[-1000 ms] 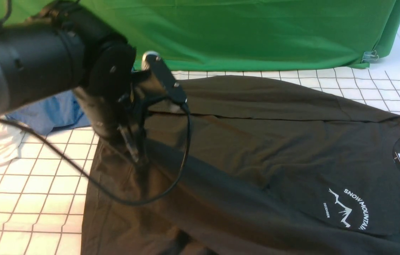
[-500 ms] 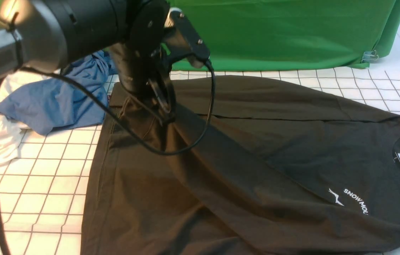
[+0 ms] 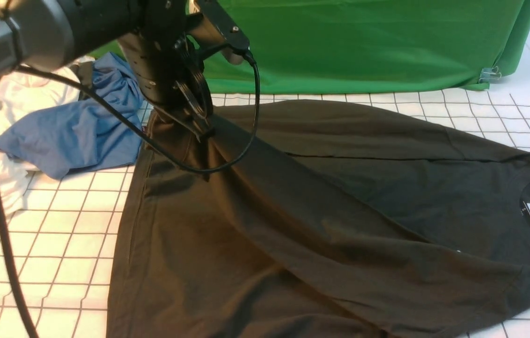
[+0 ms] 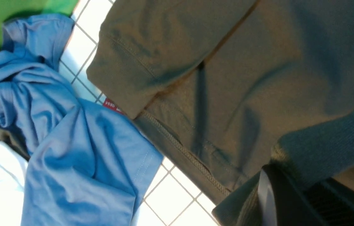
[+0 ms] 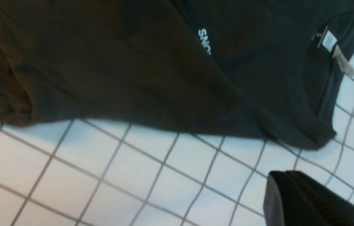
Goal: Fold a long-sleeved shirt over a white checkered tablecloth.
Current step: 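Fold the left side of the black T-shirt inward over its body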
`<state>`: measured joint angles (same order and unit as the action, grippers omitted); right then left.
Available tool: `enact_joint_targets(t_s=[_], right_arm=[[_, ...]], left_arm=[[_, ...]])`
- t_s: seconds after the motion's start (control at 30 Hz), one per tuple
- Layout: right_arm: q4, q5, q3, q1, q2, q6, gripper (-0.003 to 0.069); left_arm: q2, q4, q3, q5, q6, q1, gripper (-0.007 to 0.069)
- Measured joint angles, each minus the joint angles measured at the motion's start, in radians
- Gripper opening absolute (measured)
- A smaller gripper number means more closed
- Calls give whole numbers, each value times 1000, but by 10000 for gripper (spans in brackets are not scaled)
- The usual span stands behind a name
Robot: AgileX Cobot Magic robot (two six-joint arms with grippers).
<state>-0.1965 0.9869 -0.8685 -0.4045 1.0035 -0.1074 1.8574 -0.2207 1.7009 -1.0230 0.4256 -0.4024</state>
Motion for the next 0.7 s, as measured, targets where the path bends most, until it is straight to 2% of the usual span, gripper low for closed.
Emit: enact_joint_targets(t_s=[0.53,0.7], right_arm=[[-5,-54,0,0,30,6,11],[-7,-63,0,0,30,6,11]], left_arm=[[107,-25,0,86,-10,38,-10],[125,-2,0,148,-48,75,38]])
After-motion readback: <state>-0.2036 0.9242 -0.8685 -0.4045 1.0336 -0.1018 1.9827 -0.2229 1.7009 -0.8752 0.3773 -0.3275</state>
